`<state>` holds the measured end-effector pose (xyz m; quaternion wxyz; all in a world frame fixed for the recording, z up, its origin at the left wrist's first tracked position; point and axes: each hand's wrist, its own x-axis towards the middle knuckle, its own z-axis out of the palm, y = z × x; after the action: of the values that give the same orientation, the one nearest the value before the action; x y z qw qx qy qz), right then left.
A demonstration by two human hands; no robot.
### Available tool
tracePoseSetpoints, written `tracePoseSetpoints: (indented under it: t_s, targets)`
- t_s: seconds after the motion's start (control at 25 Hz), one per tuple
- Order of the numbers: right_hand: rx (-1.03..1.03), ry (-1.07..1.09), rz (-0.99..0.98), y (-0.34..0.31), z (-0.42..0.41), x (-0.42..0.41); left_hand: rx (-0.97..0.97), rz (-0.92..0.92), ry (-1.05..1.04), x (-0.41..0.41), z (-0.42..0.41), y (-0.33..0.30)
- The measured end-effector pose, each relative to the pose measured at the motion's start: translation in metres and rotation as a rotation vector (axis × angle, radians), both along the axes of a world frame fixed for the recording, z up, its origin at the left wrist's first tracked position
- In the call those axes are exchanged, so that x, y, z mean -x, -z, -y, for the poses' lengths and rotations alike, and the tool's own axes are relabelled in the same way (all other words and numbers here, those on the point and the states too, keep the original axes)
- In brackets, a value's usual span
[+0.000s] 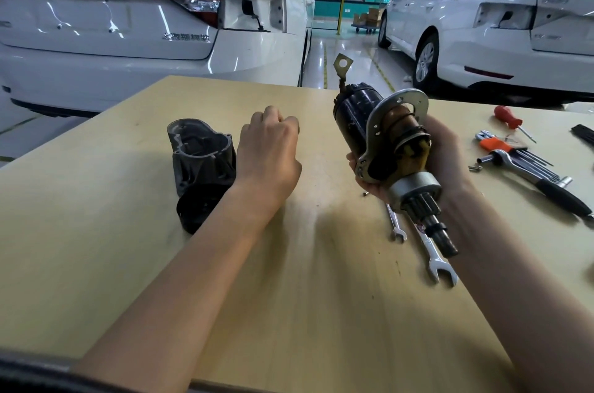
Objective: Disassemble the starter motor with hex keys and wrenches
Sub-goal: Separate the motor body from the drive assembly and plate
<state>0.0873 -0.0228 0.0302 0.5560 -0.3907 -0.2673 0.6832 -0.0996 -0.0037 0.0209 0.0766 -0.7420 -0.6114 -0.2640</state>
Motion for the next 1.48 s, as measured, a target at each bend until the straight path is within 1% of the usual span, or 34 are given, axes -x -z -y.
tracePoseSetpoints:
  t_s: [0.04, 0.08, 0.12, 0.16, 0.2, 0.24, 0.28, 0.32, 0.36, 0.44, 0.48, 0.52, 0.6, 0.72, 0.88, 0.92, 1.0, 1.08, 1.2, 1.36, 1.48]
  targets:
    - [-0.029, -0.009, -0.013, 0.001, 0.001, 0.000, -0.029, 0.062, 0.075, -0.001, 0.001, 0.000]
    - [-0.063, -0.023, -0.022, 0.001, 0.003, -0.001, -0.045, 0.176, 0.174, -0.005, 0.004, 0.000]
    - [-0.096, -0.040, -0.016, 0.000, 0.005, -0.001, -0.034, 0.340, 0.271, -0.012, 0.008, -0.001]
    - [-0.134, -0.052, 0.010, 0.000, 0.008, 0.000, 0.025, 0.571, 0.351, -0.022, 0.012, 0.000]
    - [-0.172, -0.065, 0.047, -0.001, 0.011, 0.002, 0.162, 0.865, 0.412, -0.031, 0.018, -0.001]
    - [-0.211, -0.078, 0.082, -0.002, 0.013, 0.004, 0.371, 1.157, 0.482, -0.038, 0.022, -0.003]
    - [-0.239, -0.087, 0.118, -0.002, 0.014, 0.005, 0.618, 1.389, 0.558, -0.042, 0.022, -0.003]
    - [-0.248, -0.093, 0.148, -0.002, 0.015, 0.007, 0.864, 1.528, 0.632, -0.042, 0.020, -0.002]
    - [-0.240, -0.085, 0.169, -0.002, 0.015, 0.010, 1.061, 1.583, 0.717, -0.039, 0.017, -0.001]
    - [-0.231, -0.019, 0.217, -0.001, 0.016, 0.015, 1.352, 1.597, 0.878, -0.030, 0.014, 0.001]
    - [-0.242, 0.038, 0.237, 0.000, 0.015, 0.017, 1.443, 1.631, 0.911, -0.027, 0.014, 0.001]
    - [-0.265, 0.089, 0.247, 0.001, 0.015, 0.019, 1.491, 1.688, 0.931, -0.026, 0.014, 0.002]
    - [-0.340, 0.182, 0.247, 0.002, 0.016, 0.020, 1.503, 1.796, 0.979, -0.025, 0.015, 0.003]
    - [-0.343, 0.307, 0.255, 0.003, 0.015, 0.018, 1.427, 1.787, 1.010, -0.027, 0.019, 0.005]
    - [-0.244, 0.360, 0.149, 0.002, 0.010, 0.016, 1.293, 1.733, 0.967, -0.031, 0.023, 0.005]
    - [-0.221, 0.373, 0.124, 0.003, 0.008, 0.016, 1.240, 1.673, 0.924, -0.034, 0.023, 0.005]
    - [-0.195, 0.409, 0.105, 0.005, 0.006, 0.015, 1.102, 1.485, 0.779, -0.037, 0.023, 0.006]
    - [-0.209, 0.412, 0.137, 0.006, 0.004, 0.012, 1.027, 1.370, 0.679, -0.040, 0.022, 0.008]
    - [-0.232, 0.349, 0.176, 0.004, 0.003, 0.008, 0.985, 1.318, 0.664, -0.032, 0.018, 0.007]
    - [-0.268, 0.408, 0.095, 0.002, 0.003, 0.004, 1.034, 1.206, 0.784, -0.023, 0.013, 0.002]
    - [-0.286, 0.402, 0.086, 0.000, 0.004, 0.004, 1.049, 1.178, 0.832, -0.025, 0.018, 0.003]
